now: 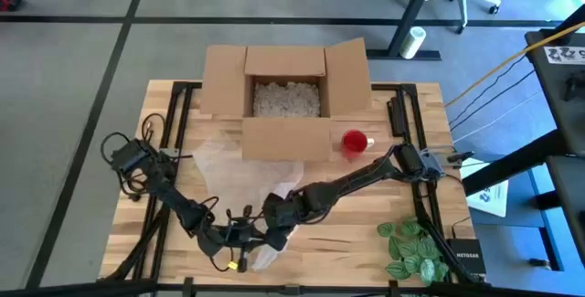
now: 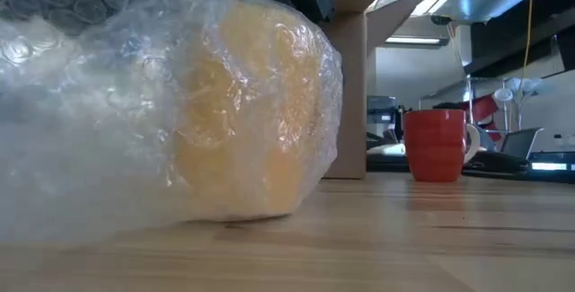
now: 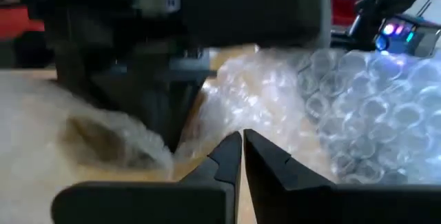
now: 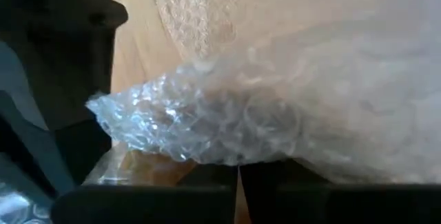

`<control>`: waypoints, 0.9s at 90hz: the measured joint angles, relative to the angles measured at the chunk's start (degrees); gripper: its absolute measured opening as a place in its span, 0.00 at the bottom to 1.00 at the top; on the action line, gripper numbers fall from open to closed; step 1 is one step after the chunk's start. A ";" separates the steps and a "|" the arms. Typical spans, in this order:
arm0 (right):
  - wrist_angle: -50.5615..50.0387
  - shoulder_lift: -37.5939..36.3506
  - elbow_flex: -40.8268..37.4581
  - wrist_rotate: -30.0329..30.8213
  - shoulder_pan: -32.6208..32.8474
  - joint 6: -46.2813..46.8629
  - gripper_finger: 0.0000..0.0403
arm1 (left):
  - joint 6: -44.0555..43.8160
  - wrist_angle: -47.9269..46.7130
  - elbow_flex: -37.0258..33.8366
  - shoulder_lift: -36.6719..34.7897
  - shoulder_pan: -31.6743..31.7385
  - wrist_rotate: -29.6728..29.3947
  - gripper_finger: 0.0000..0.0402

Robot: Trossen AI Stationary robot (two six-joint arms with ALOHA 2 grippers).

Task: Wrap mug
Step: Wrap the yellow mug using the bubble wrap

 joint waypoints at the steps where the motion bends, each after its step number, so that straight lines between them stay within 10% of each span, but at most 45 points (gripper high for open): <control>1: 0.01 0.00 0.00 0.01 0.00 -0.01 0.00 | 0.07 0.04 0.00 0.00 0.00 -0.02 0.00; 57: -0.64 -0.27 0.72 -3.49 -0.03 1.49 0.00 | -0.55 -1.79 0.26 -0.28 0.92 -4.71 0.00; 81: -14.24 -2.41 9.56 4.08 1.36 0.32 0.00 | -0.75 -3.64 0.20 -0.24 1.23 -5.48 0.00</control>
